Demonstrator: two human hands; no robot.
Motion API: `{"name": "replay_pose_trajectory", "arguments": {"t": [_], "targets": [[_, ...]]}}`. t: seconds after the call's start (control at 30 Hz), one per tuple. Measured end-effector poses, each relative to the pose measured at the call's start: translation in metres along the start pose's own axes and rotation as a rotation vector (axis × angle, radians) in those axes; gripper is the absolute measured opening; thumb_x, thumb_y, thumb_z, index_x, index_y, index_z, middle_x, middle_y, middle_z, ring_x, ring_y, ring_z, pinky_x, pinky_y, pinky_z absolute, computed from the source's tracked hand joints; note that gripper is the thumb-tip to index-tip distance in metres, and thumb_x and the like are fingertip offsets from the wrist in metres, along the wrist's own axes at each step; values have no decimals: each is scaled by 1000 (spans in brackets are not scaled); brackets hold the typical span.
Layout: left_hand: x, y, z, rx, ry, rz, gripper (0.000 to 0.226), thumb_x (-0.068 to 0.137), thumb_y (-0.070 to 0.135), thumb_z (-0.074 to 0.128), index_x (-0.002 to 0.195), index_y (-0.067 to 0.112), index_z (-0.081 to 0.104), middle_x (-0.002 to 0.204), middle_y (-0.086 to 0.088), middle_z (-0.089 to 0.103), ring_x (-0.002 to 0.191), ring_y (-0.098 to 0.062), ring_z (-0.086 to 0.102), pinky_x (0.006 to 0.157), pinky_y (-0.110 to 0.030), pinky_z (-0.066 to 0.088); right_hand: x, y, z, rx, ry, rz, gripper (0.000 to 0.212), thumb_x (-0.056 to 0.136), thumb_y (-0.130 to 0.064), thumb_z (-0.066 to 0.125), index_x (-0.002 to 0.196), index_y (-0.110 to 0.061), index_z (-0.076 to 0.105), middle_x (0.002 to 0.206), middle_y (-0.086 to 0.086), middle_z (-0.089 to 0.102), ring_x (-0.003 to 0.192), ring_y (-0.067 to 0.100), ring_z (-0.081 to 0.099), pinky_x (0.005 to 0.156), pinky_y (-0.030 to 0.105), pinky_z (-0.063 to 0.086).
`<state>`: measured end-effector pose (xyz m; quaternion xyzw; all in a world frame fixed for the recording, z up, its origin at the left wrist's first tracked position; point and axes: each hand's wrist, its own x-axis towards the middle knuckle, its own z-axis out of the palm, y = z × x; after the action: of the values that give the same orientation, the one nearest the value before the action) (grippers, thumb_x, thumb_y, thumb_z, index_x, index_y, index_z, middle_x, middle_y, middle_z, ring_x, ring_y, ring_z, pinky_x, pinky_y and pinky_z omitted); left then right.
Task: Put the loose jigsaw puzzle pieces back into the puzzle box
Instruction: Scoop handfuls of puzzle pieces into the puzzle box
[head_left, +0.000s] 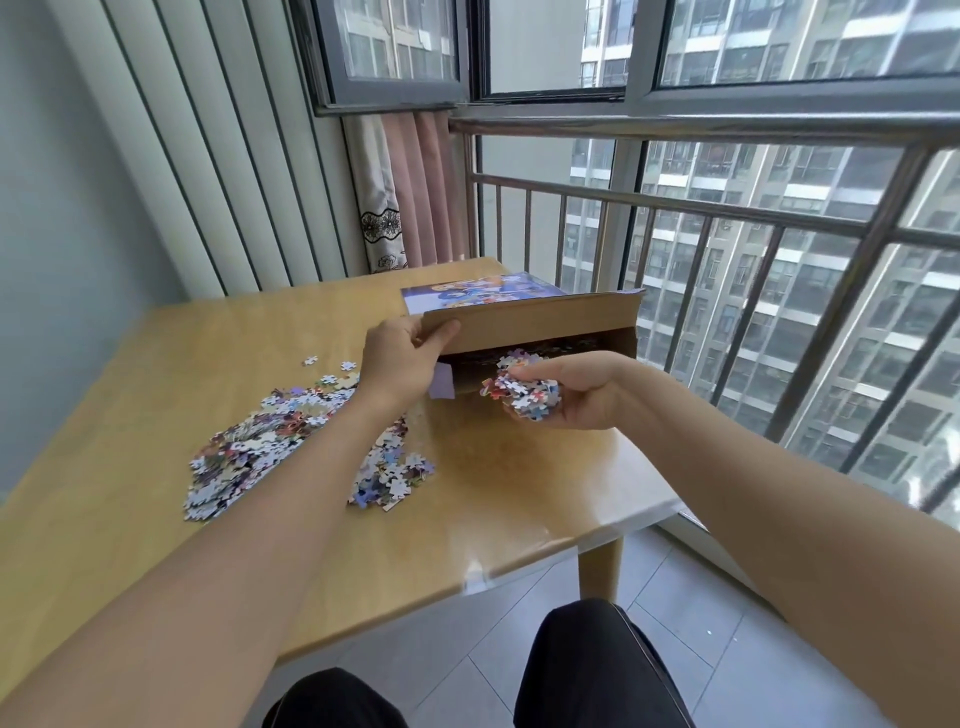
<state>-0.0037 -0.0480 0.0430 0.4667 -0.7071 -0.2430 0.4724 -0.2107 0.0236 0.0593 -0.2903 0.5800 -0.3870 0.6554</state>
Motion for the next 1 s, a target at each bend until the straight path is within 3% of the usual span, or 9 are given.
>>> {"name": "replay_pose_trajectory", "arguments": {"t": [0.17, 0.3, 0.47, 0.57, 0.67, 0.77, 0.87, 0.93, 1.0], "targets": [[2, 5, -1, -21, -7, 26, 25, 93, 36, 69, 107, 16, 77, 84, 16, 70, 76, 4, 62, 61, -2, 43, 5, -14, 6, 80, 69, -33, 45, 81, -7, 81, 121, 3, 61, 107, 21, 73, 80, 30, 76, 60, 36, 62], [7, 8, -1, -32, -1, 45, 26, 93, 36, 69, 108, 16, 77, 85, 13, 73, 73, 2, 61, 61, -5, 44, 12, -20, 19, 129, 198, -129, 37, 88, -6, 75, 120, 2, 58, 107, 19, 69, 86, 29, 73, 49, 31, 59], [8, 11, 1, -38, -8, 78, 24, 93, 34, 69, 106, 15, 78, 83, 9, 73, 73, -5, 62, 64, -10, 47, 27, -27, 35, 271, 350, -241, 31, 95, 7, 58, 123, -3, 57, 106, 16, 65, 91, 29, 66, 46, 33, 59], [10, 15, 2, -68, 2, 51, 25, 96, 35, 64, 103, 14, 78, 82, 12, 71, 74, -6, 61, 61, -10, 43, 37, -32, 45, 424, 384, -259, 33, 97, 9, 40, 120, -8, 56, 122, 15, 63, 97, 28, 64, 75, 41, 61], [16, 19, 0, -89, 9, -6, 30, 99, 38, 60, 101, 15, 77, 86, 6, 72, 79, -10, 61, 64, -17, 42, 45, -38, 48, 502, 364, -219, 32, 99, 3, 36, 125, -5, 55, 128, 14, 61, 116, 32, 59, 104, 45, 50], [18, 21, -3, -106, -5, -31, 29, 98, 39, 60, 98, 15, 78, 89, 3, 74, 83, -13, 63, 69, -25, 46, 40, -38, 42, 374, 281, -299, 45, 97, 11, 33, 140, 3, 46, 138, 25, 55, 127, 40, 54, 107, 44, 47], [17, 21, -3, -109, 10, -38, 29, 98, 40, 60, 100, 17, 78, 90, 3, 75, 85, -15, 64, 73, -29, 49, 38, -31, 31, 174, 266, -384, 47, 95, 17, 40, 142, 15, 39, 147, 33, 44, 135, 43, 47, 96, 35, 52], [17, 21, -2, -109, 20, -41, 28, 98, 41, 60, 96, 20, 78, 88, 4, 74, 83, -15, 64, 72, -32, 49, 39, -24, 22, -58, 349, -463, 38, 93, 14, 50, 131, 16, 51, 135, 33, 55, 122, 40, 59, 95, 35, 56], [16, 23, -1, -108, 18, -48, 28, 98, 41, 61, 91, 19, 77, 85, 4, 74, 82, -17, 64, 73, -34, 50, 41, -18, 13, -373, 506, -516, 22, 91, 5, 62, 112, 10, 66, 109, 25, 69, 101, 31, 69, 88, 39, 60]]}}
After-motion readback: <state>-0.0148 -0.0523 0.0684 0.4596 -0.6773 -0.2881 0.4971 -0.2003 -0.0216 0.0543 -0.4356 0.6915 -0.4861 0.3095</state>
